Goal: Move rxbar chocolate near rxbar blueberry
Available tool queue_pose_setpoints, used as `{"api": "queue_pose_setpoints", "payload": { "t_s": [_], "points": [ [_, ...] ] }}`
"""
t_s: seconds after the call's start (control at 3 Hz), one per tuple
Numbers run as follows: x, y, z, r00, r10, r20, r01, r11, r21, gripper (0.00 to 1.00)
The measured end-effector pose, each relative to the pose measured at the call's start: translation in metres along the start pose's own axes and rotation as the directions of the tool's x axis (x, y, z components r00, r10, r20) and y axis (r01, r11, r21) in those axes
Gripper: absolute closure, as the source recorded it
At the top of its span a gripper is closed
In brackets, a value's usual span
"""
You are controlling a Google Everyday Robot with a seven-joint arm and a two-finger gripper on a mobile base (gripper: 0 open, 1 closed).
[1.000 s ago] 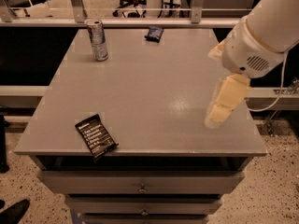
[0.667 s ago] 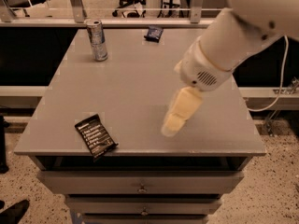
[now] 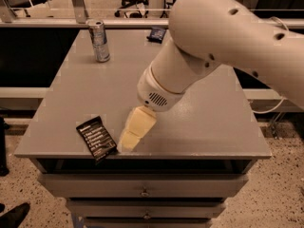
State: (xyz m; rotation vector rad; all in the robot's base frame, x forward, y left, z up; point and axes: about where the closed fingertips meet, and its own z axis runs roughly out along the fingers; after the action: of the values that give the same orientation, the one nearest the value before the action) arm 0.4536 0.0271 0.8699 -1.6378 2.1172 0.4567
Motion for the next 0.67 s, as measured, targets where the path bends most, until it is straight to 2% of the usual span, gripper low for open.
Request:
{"api": "queue_pose_setpoints", "payload": {
  "t_s": [0.67],
  "points": [
    [-0.042, 0.04, 0.048, 0.999, 0.043, 0.015, -0.043, 0.9987, -0.029, 0.0]
  ]
}}
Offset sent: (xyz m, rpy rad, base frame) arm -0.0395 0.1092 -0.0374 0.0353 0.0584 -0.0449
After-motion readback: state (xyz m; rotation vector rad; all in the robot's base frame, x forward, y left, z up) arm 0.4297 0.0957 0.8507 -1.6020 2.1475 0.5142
